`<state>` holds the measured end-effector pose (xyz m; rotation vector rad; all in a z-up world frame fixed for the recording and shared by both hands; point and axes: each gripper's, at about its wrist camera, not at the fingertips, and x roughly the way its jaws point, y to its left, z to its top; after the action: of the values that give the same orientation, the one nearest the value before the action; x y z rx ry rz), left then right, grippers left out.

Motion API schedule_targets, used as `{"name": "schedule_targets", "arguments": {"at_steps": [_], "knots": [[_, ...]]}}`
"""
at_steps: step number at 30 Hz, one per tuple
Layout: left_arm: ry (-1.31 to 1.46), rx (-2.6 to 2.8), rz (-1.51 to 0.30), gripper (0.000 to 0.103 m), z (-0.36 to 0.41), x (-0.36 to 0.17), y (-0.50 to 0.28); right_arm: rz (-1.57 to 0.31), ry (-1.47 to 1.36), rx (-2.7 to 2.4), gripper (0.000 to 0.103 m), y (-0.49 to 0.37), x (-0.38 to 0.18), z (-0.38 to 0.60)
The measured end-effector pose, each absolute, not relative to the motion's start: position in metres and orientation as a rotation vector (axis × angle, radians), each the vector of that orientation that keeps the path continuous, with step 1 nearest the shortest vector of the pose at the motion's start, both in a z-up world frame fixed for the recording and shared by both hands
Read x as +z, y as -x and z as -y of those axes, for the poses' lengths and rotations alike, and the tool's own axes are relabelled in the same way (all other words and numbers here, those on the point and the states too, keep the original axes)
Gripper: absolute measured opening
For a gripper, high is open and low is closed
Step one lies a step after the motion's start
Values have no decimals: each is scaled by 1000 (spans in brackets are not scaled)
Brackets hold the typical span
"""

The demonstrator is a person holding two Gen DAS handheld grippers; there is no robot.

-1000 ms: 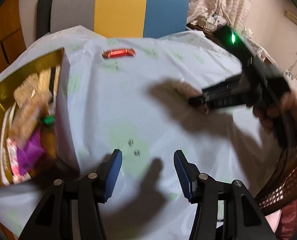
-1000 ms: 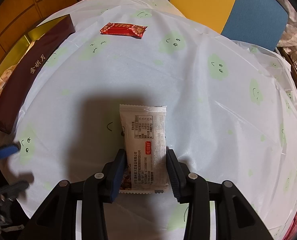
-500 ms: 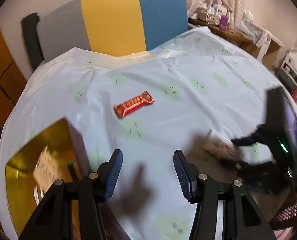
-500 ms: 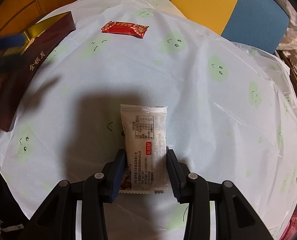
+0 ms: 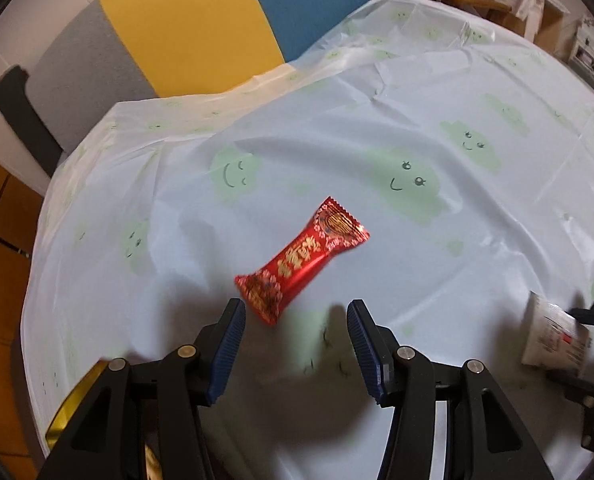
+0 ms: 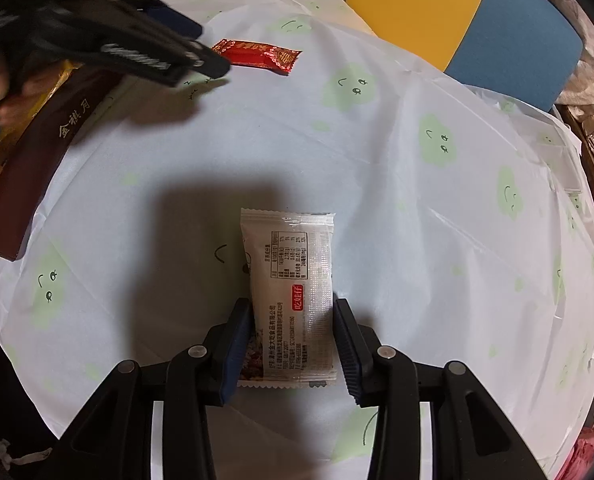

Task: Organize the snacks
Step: 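Hold the white packet in the right tool while the left tool reaches the red candy, then close the left tool on the red-and-gold candy and lift it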

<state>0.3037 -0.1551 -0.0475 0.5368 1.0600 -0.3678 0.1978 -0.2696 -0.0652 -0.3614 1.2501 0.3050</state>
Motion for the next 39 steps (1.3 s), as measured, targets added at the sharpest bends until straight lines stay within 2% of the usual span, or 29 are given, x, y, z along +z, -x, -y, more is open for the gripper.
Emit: {"name": "schedule_targets", "arguments": {"at_steps": [7, 10, 20, 34, 37, 39], "knots": [[-551, -380, -1049, 54, 161, -57, -323, -1249, 373, 306, 42, -197, -64, 268], [-503, -389, -1045, 33, 161, -56, -321, -1247, 376, 308, 42, -198, -65, 268], [-359, -379, -1147, 30, 151, -49, -269, -1240, 383, 314, 42, -194, -66, 266], [-147, -390, -1264, 32, 132, -47, -147, -1227, 394, 310, 42, -188, -64, 264], [-139, -405, -1249, 37, 130, -43, -132, -1224, 395, 305, 45, -185, -62, 263], [-141, -416, -1232, 49, 128, -40, -123, -1223, 394, 298, 48, -185, -62, 263]]}}
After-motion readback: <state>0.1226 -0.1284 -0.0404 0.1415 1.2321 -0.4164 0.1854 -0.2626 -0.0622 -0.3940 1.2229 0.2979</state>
